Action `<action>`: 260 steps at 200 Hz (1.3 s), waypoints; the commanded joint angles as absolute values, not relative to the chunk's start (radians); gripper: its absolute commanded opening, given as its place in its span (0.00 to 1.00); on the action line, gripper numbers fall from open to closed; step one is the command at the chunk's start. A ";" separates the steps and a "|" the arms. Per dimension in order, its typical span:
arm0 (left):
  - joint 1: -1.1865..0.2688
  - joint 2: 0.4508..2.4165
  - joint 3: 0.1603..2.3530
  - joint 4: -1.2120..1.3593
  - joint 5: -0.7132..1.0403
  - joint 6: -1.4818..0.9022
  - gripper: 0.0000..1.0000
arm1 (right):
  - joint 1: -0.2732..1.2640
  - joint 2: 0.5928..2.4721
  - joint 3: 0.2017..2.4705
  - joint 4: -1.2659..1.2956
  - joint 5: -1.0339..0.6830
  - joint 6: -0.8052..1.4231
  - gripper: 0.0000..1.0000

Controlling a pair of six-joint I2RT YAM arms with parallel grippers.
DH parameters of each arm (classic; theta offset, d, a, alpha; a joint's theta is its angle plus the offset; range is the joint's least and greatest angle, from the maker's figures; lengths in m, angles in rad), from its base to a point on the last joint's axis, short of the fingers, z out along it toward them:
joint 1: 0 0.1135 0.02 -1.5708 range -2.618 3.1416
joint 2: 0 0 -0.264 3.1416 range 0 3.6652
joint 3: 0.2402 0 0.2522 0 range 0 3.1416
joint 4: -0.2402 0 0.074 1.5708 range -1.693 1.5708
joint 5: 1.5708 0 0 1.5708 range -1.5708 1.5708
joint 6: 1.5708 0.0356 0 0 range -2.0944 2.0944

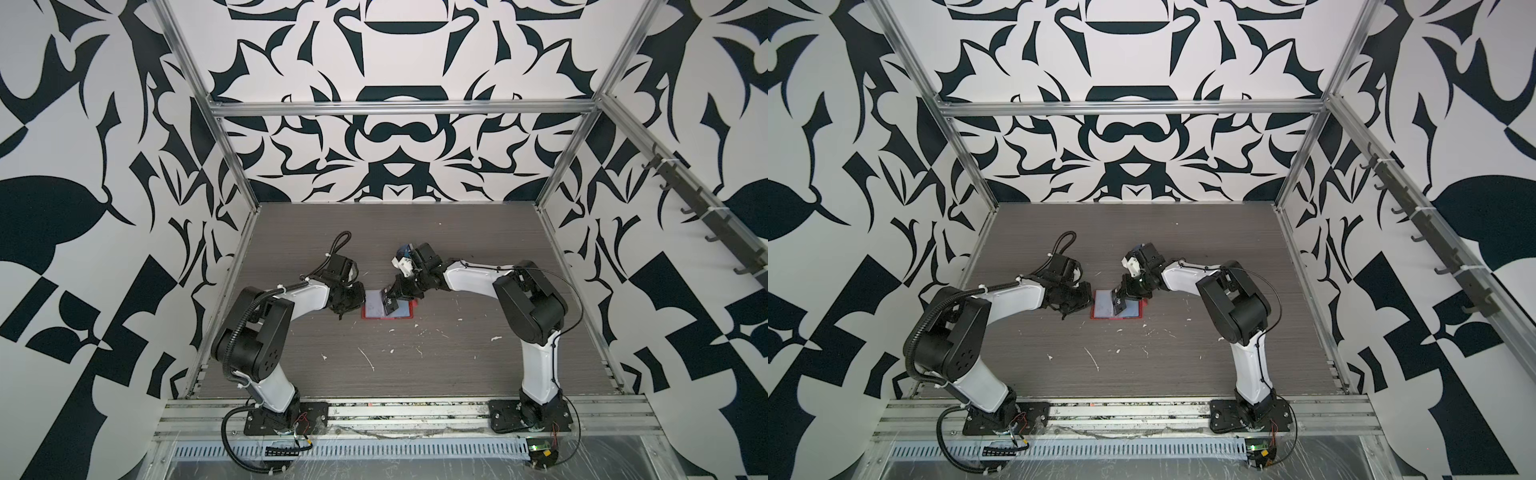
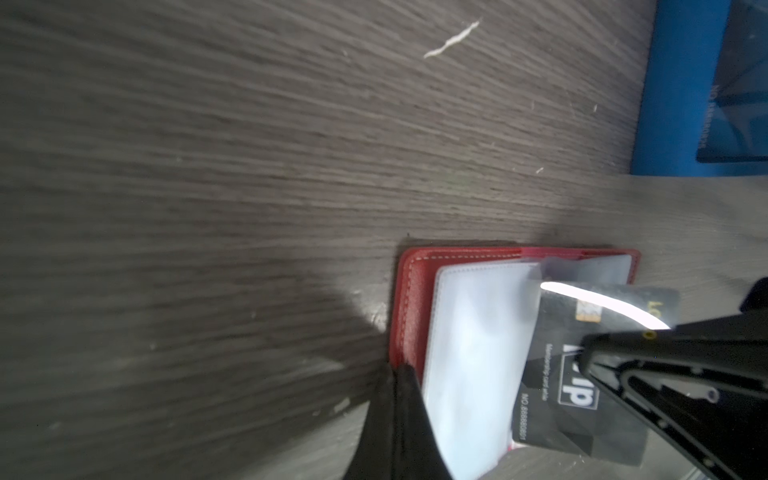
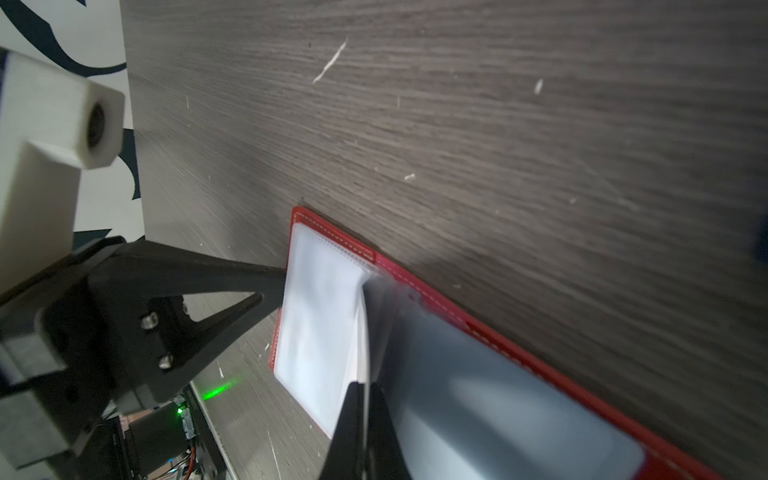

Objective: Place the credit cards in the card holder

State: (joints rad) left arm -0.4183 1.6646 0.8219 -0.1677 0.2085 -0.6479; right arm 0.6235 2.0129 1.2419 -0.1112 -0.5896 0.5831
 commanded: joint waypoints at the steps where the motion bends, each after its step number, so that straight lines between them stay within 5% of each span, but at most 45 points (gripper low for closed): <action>1: -0.419 1.665 0.794 -0.184 0.210 -0.661 0.00 | 0.631 2.019 1.256 -0.085 -0.598 0.618 0.00; 260: -0.435 1.625 0.716 -0.117 0.233 -0.724 0.00 | 0.642 2.011 1.131 0.048 -0.526 0.708 0.00</action>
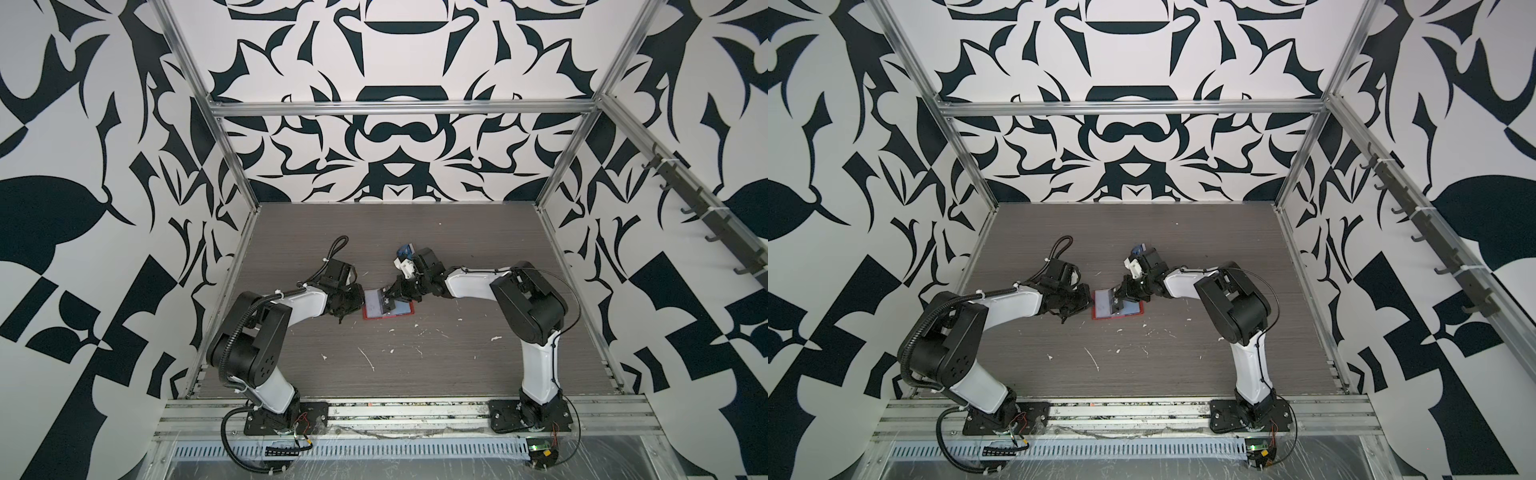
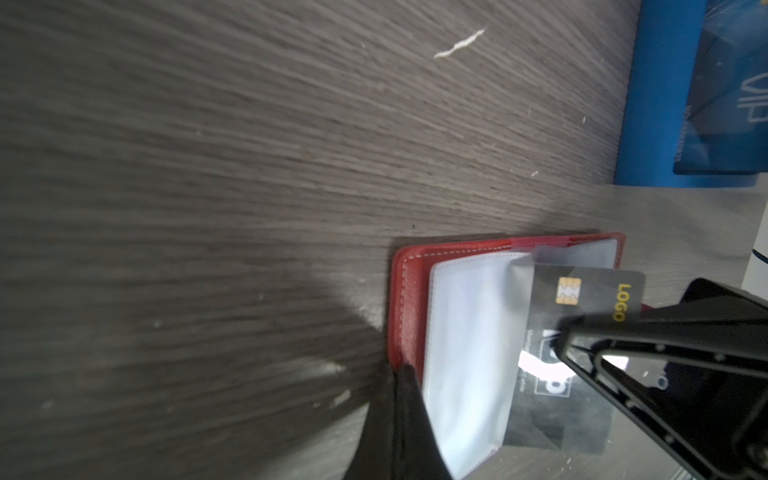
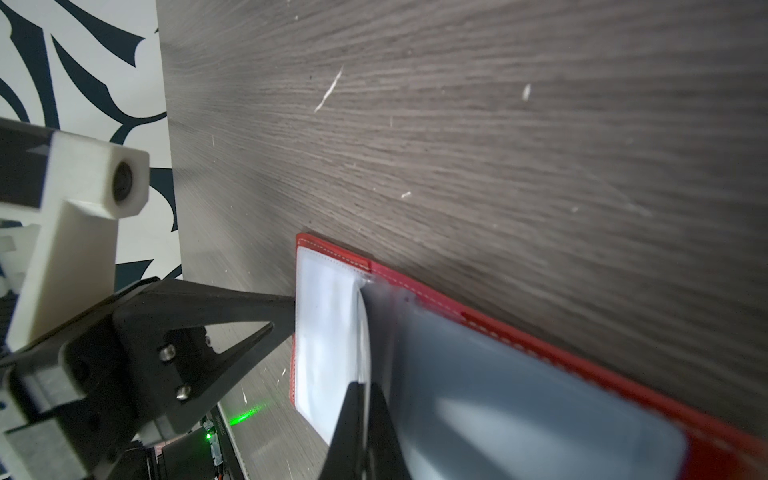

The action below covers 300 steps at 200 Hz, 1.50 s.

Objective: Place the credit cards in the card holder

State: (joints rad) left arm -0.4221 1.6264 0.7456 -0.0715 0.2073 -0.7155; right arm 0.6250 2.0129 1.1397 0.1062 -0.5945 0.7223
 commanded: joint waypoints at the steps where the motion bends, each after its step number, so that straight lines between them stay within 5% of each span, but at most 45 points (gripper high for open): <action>1: -0.435 1.626 0.716 -0.116 0.233 -0.724 0.00 | 0.642 2.011 1.131 0.049 -0.526 0.708 0.00; 95: -0.439 1.637 0.714 -0.110 0.229 -0.726 0.00 | 0.649 2.023 1.118 0.068 -0.524 0.732 0.00; 145: -0.441 1.637 0.713 -0.112 0.225 -0.722 0.00 | 0.676 1.997 1.164 -0.067 -0.411 0.666 0.25; 300: -0.444 1.631 0.698 -0.114 0.191 -0.723 0.00 | 0.765 1.967 1.322 -0.367 -0.086 0.554 0.54</action>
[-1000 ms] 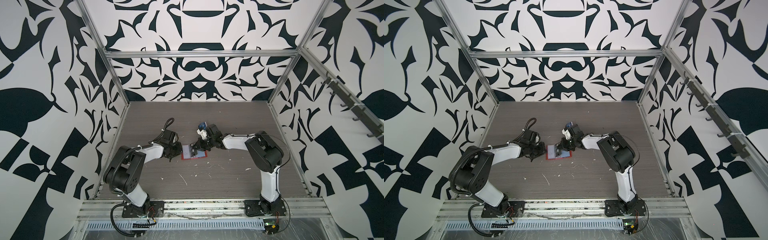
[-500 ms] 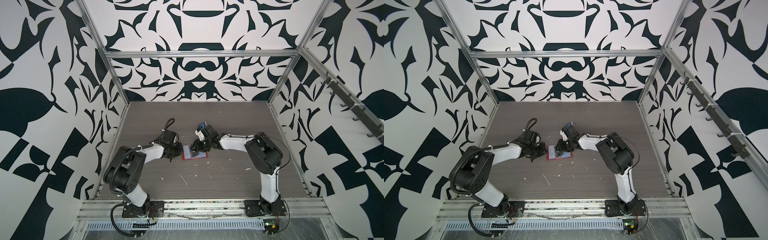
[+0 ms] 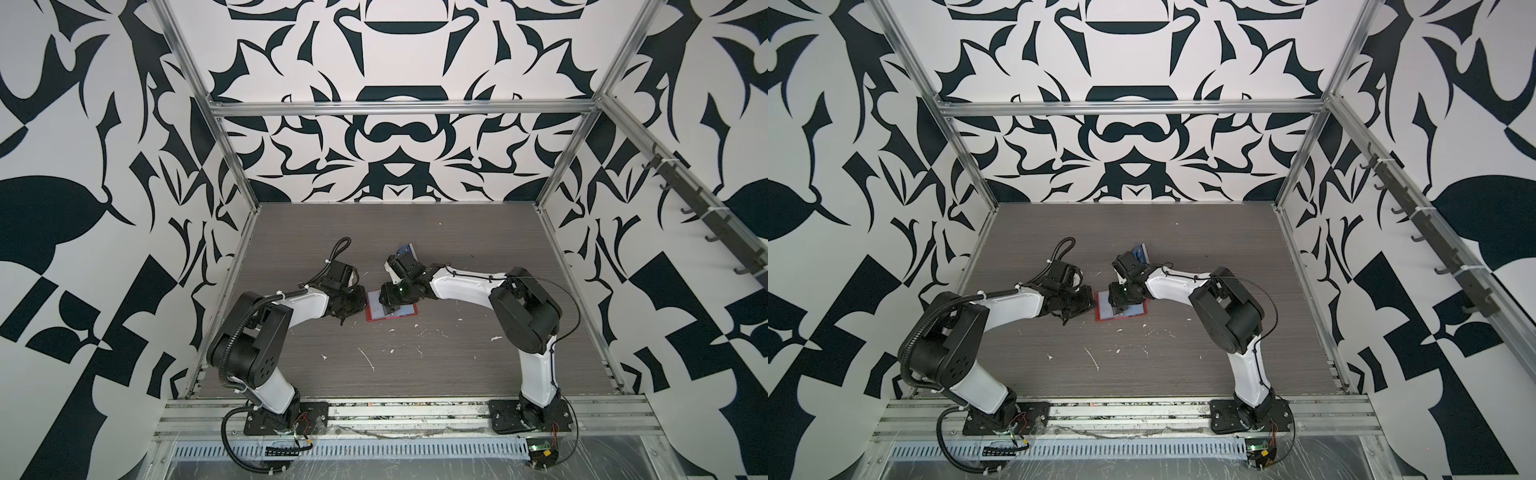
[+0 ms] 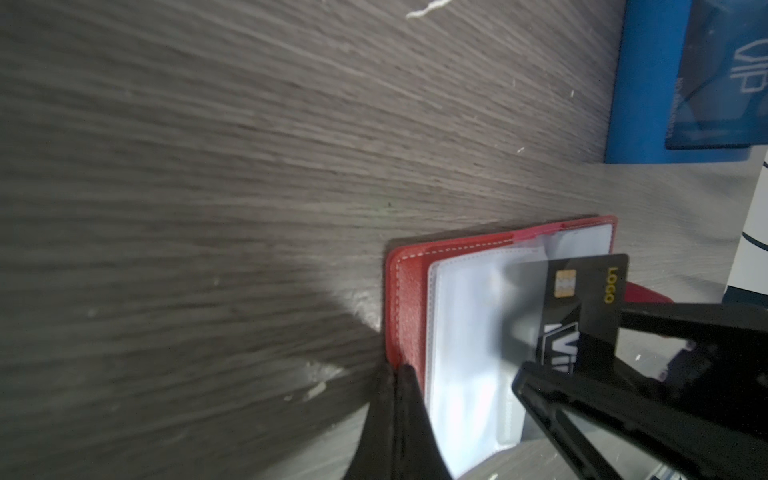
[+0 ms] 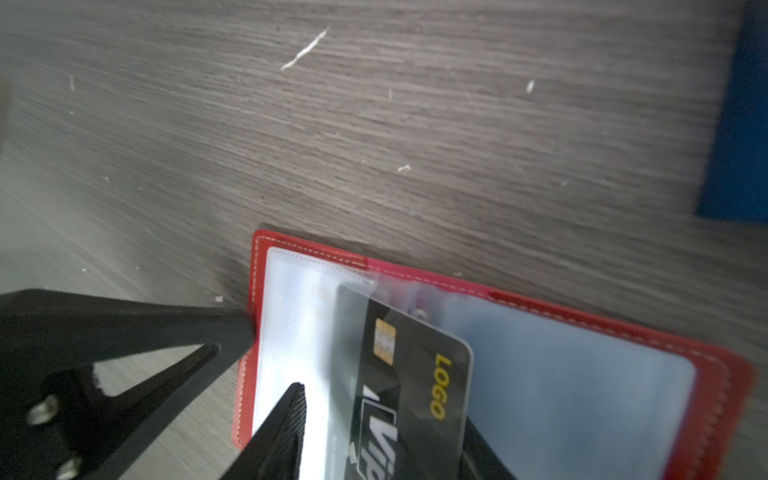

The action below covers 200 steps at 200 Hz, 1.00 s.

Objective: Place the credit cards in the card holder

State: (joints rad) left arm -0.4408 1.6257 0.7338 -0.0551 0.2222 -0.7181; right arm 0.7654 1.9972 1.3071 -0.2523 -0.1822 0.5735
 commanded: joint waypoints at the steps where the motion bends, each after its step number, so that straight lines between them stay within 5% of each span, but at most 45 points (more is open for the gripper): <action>1: -0.444 1.632 0.698 -0.114 0.191 -0.722 0.00 | 0.765 1.967 1.322 -0.367 -0.085 0.554 0.54; 200: -0.444 1.619 0.716 -0.146 0.183 -0.698 0.00 | 0.769 1.874 1.347 -0.451 0.051 0.501 0.55</action>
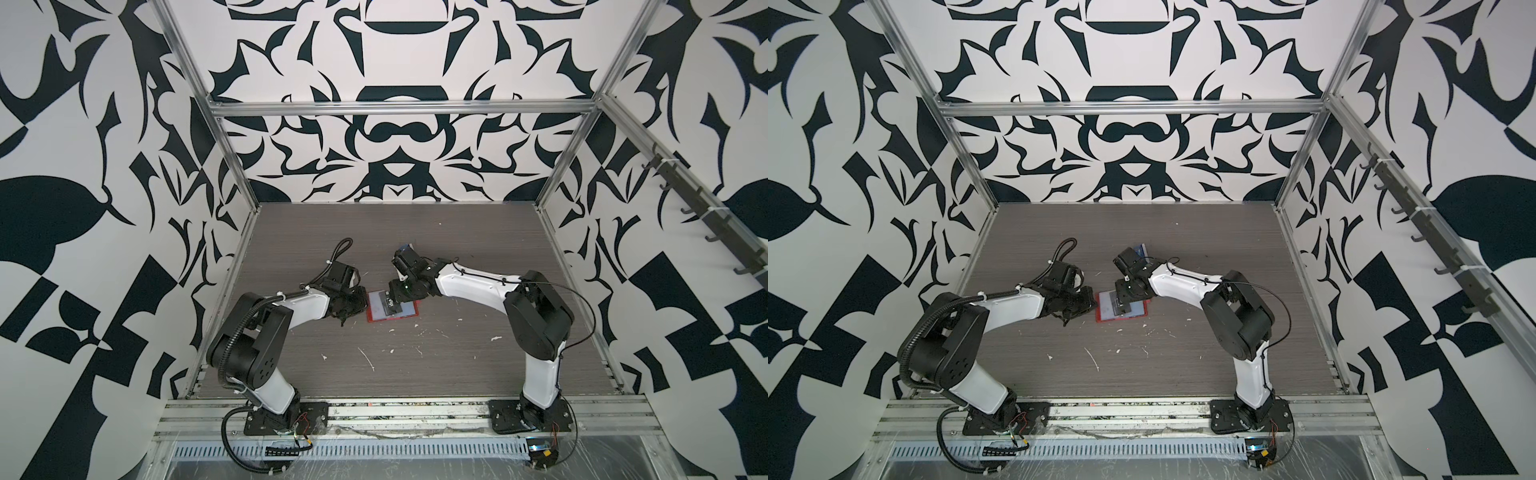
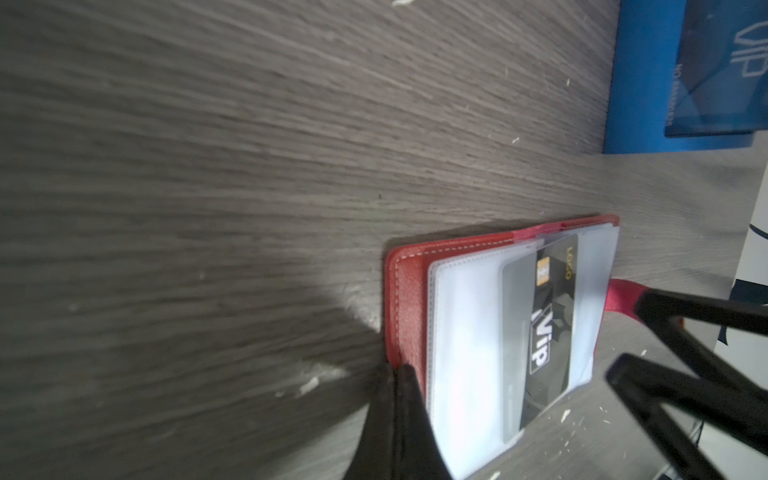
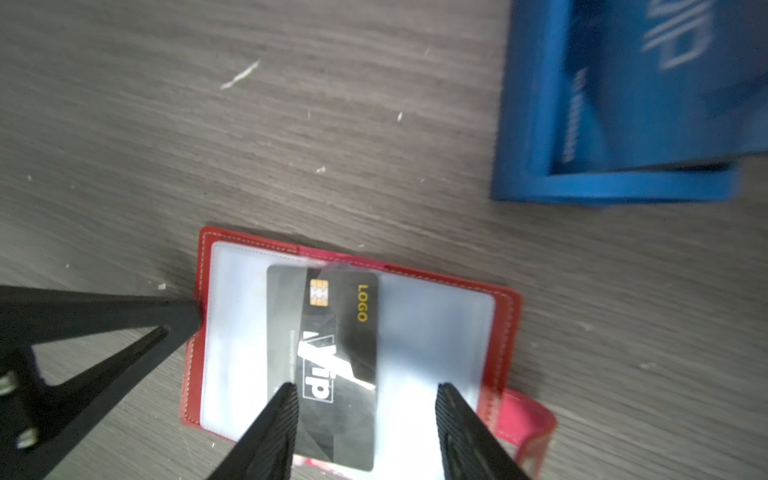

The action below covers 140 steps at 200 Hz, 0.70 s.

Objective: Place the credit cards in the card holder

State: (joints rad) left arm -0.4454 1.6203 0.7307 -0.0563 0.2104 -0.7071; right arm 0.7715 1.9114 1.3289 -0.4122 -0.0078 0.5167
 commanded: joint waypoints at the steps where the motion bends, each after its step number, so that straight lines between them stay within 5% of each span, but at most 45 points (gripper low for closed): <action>1: -0.444 1.619 0.716 -0.146 0.184 -0.698 0.00 | 0.769 1.875 1.348 -0.452 0.053 0.501 0.55; 60: -0.445 1.626 0.723 -0.147 0.195 -0.695 0.00 | 0.770 1.952 1.414 -0.545 0.103 0.468 0.21; 140: -0.445 1.644 0.727 -0.138 0.206 -0.695 0.00 | 0.776 2.012 1.450 -0.574 0.013 0.436 0.19</action>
State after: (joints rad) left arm -0.4454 1.6203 0.7330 -0.0635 0.2153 -0.7055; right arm 0.7685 2.0113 1.4071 -0.5468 0.0566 0.4599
